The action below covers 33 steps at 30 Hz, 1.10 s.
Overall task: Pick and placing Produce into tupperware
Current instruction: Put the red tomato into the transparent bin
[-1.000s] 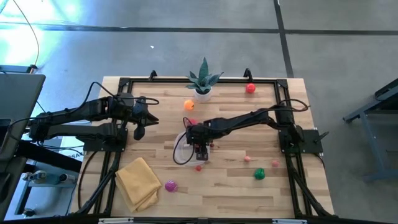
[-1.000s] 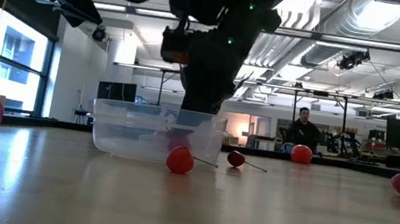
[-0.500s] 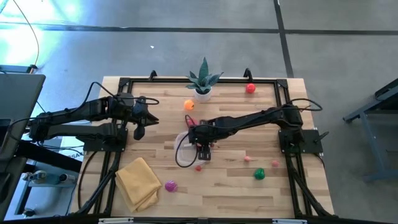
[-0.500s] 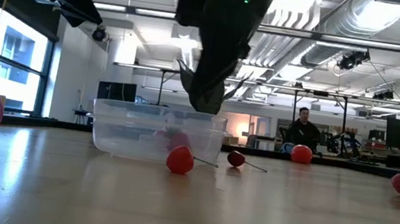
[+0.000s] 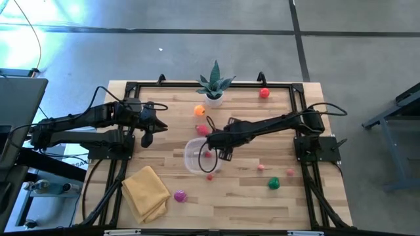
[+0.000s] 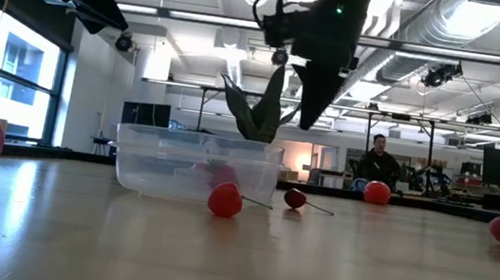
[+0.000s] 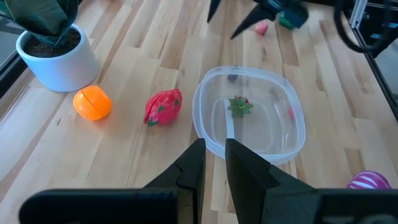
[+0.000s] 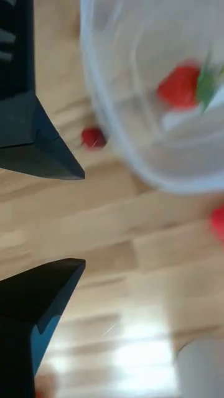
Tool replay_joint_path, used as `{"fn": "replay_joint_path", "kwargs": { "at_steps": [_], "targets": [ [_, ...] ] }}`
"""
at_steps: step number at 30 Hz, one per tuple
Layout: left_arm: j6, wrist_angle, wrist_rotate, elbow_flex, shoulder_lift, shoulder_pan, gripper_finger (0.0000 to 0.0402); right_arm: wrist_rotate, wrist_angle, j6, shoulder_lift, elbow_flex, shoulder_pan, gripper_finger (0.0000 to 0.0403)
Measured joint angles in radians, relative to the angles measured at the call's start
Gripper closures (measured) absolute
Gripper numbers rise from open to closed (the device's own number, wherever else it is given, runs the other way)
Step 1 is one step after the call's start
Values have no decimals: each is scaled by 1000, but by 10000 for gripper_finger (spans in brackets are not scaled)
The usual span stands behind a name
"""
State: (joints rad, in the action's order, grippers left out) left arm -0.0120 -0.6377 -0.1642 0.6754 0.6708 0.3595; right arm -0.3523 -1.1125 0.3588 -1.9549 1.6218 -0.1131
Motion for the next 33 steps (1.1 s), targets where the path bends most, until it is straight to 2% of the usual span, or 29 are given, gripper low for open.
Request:
{"fn": "replay_joint_path", "kwargs": {
  "at_steps": [9,20,29,33],
  "targets": [
    [0,0,0,0,0,0,348,-65,-133,110,0,0,30,192],
    [0,0,0,0,0,0,348,-66,-171,87,25,-2,133,192],
    [0,0,0,0,0,0,348,-110,-174,73,234,-2,322,192],
    [0,0,0,0,0,0,348,-109,-190,157,333,-2,441,192]
  ]
}}
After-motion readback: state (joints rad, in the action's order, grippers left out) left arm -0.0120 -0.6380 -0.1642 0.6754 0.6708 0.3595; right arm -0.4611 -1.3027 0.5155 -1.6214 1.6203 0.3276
